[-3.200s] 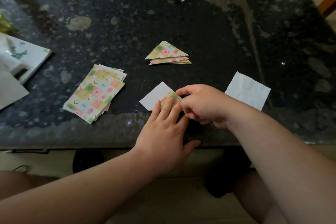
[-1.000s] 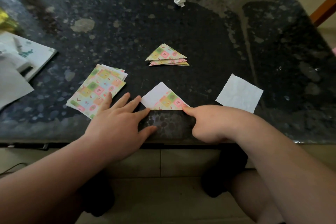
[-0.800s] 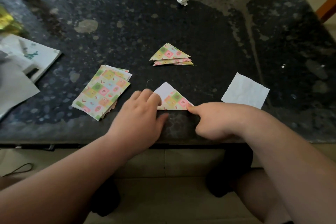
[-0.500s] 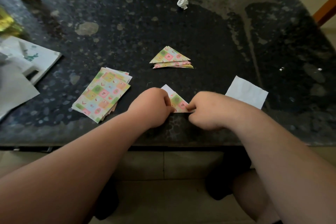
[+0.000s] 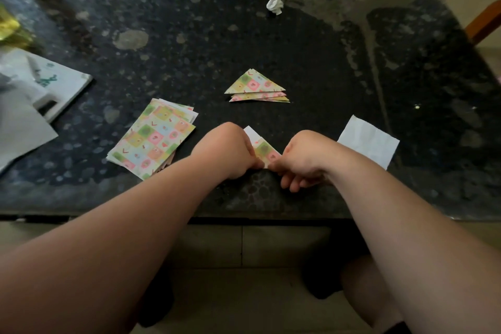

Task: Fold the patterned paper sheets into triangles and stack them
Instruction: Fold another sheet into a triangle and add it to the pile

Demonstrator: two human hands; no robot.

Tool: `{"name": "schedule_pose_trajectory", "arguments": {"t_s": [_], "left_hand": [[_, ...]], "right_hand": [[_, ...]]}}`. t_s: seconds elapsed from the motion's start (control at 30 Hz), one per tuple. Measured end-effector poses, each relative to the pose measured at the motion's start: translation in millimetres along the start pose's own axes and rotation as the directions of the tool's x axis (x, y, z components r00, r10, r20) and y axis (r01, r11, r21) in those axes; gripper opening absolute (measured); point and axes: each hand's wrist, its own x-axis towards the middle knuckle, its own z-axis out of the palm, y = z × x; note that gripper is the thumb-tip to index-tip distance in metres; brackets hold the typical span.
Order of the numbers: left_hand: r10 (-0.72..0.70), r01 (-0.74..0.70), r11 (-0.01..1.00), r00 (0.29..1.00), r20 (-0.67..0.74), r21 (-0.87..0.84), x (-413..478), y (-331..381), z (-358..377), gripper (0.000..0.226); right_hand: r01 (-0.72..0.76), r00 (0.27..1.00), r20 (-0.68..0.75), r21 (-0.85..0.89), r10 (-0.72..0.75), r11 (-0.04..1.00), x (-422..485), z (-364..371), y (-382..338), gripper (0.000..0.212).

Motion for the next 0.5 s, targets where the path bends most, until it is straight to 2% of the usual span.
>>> {"name": "schedule_pose_trajectory", "arguments": {"t_s": [0.23, 0.5], "left_hand": [[-0.011, 0.011, 0.999, 1.0, -0.002, -0.031, 1, 0, 0, 0.021], [-0.016, 0.017, 0.999, 1.0, 0.019, -0.042, 2, -1, 0, 0.024]], "right_hand": [[-0.053, 0.998, 0.017, 0.033, 0.053, 0.998, 2, -10, 19, 0.027], [-0.183, 0.982, 0.066, 0.127, 0.176, 0.975, 3, -37, 54, 0.025]]}}
